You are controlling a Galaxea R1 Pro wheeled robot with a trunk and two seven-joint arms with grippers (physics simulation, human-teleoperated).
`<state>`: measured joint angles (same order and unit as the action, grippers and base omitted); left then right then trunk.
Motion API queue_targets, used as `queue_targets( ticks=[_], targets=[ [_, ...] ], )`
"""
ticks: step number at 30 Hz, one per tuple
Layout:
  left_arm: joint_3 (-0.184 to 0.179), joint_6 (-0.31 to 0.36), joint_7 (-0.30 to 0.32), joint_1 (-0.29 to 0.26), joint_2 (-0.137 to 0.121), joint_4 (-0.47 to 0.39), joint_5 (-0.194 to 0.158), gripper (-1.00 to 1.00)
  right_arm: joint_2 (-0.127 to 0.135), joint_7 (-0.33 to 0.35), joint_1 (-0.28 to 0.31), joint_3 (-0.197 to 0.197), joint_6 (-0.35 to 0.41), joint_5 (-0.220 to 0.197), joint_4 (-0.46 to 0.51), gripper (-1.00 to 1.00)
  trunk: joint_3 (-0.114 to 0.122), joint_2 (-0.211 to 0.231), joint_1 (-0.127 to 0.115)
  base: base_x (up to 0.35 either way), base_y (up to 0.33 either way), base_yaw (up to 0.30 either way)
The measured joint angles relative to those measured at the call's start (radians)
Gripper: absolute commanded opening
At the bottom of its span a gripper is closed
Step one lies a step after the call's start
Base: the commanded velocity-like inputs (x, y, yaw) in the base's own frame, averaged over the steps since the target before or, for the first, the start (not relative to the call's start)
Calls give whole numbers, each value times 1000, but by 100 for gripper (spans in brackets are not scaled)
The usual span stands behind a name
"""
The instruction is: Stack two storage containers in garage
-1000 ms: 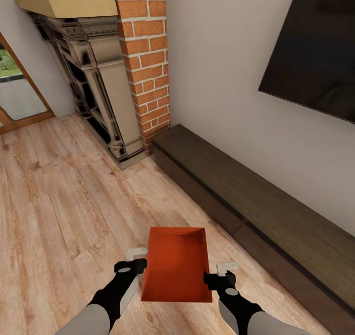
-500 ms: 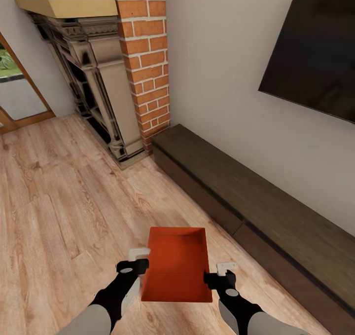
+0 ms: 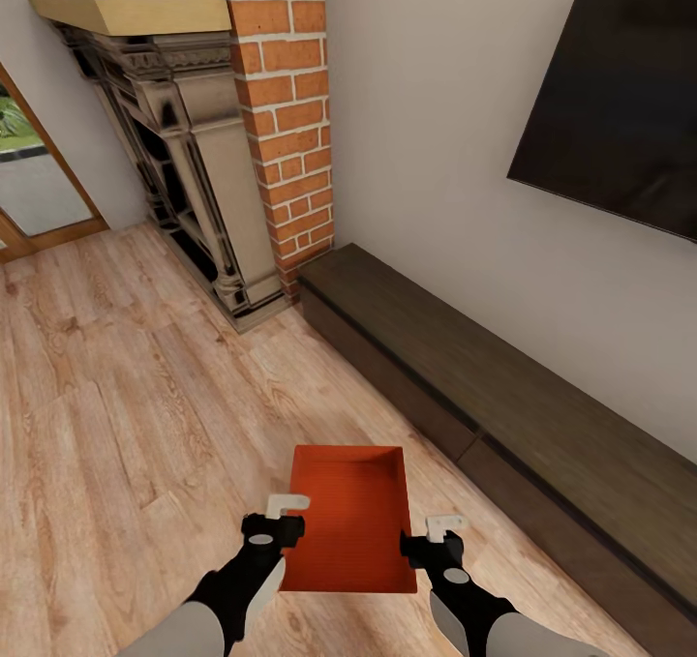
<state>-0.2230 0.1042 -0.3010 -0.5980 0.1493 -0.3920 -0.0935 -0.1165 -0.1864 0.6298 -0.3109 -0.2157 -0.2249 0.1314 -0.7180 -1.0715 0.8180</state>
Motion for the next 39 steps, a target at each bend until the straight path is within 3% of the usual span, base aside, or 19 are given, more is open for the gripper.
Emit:
queue_targets(
  ticks=[5, 9, 29, 39],
  targets=[
    [0, -39, -1, 0, 0, 26, -69, 100, 1, 0, 0, 0, -10, 0, -4, 100, 0, 0, 0, 0, 0, 0],
    [0, -43, -1, 0, -1, 32, -88, 100, 1, 0, 0, 0, -11, -1, -4, 100, 0, 0, 0, 0, 0, 0],
    [-1, -44, -10, 0, -7, 31, -92, 100, 0, 20, 0, 0, -11, -1, -5, 100, 0, 0, 0, 0, 0, 0],
    [0, -42, -10, 0, -9, 32, -91, 100, 0, 20, 0, 0, -11, 0, -6, 100, -31, -70, 38, 0, 0, 0]
  ],
)
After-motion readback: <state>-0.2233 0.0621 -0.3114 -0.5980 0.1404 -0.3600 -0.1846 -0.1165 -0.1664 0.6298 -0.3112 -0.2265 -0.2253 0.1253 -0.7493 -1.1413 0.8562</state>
